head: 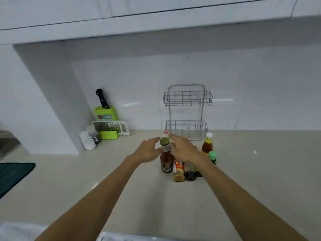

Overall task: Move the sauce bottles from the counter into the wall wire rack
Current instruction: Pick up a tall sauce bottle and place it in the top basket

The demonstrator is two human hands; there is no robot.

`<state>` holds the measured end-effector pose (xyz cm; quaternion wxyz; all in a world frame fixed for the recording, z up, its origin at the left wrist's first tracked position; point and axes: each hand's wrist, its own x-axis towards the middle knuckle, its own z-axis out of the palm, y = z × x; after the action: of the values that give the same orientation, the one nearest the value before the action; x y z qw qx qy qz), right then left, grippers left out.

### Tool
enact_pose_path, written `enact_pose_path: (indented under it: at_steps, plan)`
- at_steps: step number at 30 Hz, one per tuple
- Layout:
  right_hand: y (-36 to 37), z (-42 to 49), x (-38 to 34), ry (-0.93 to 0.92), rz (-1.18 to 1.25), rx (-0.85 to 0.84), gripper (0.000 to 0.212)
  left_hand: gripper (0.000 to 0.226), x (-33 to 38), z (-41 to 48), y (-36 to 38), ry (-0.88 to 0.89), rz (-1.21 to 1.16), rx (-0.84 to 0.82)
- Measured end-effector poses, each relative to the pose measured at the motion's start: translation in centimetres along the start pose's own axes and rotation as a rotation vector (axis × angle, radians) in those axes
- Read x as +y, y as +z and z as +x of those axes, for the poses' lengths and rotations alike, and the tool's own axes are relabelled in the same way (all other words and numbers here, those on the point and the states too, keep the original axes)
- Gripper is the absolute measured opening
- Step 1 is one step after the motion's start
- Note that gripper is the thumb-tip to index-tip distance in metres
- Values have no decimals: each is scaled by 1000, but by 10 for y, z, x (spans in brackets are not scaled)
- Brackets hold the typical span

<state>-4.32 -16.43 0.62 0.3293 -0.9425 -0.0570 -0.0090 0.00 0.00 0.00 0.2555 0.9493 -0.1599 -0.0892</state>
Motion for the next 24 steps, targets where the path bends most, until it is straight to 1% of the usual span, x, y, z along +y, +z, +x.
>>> enact_pose_path:
  at_steps: [2, 5, 8, 10, 13, 14, 15, 17, 19, 21, 23, 24]
  plan:
    - [4, 10, 9, 38, 23, -8, 43, 65, -2, 10, 6, -57, -106, 13]
    - [12, 22, 23, 52, 25, -29, 38, 70, -8, 20, 17, -144, -216, 37]
    - [17, 36, 39, 78, 7, -23, 39, 72, -15, 27, 27, -217, -307, 40]
    - [23, 43, 52, 120, -34, -37, 36, 67, -21, 28, 36, -264, -339, 27]
    - [39, 49, 70, 213, -80, -134, 25, 59, -27, 28, 51, -338, -374, -44]
    - [44, 50, 75, 236, -98, -160, 25, 58, -29, 28, 56, -356, -378, -62]
    - [50, 51, 80, 246, -103, -176, 28, 58, -30, 29, 60, -370, -384, -73]
    - [63, 53, 92, 269, -90, -193, 33, 65, -34, 31, 68, -399, -390, -87]
    - [73, 55, 101, 323, -108, -211, 29, 66, -38, 32, 74, -440, -392, -102]
    - [80, 61, 107, 362, -141, -193, 29, 51, -41, 33, 82, -479, -372, -118]
    - [86, 67, 109, 376, -162, -160, 34, 30, -42, 33, 93, -466, -356, -169]
    - [87, 70, 108, 378, -175, -156, 35, 25, -41, 33, 100, -457, -367, -196]
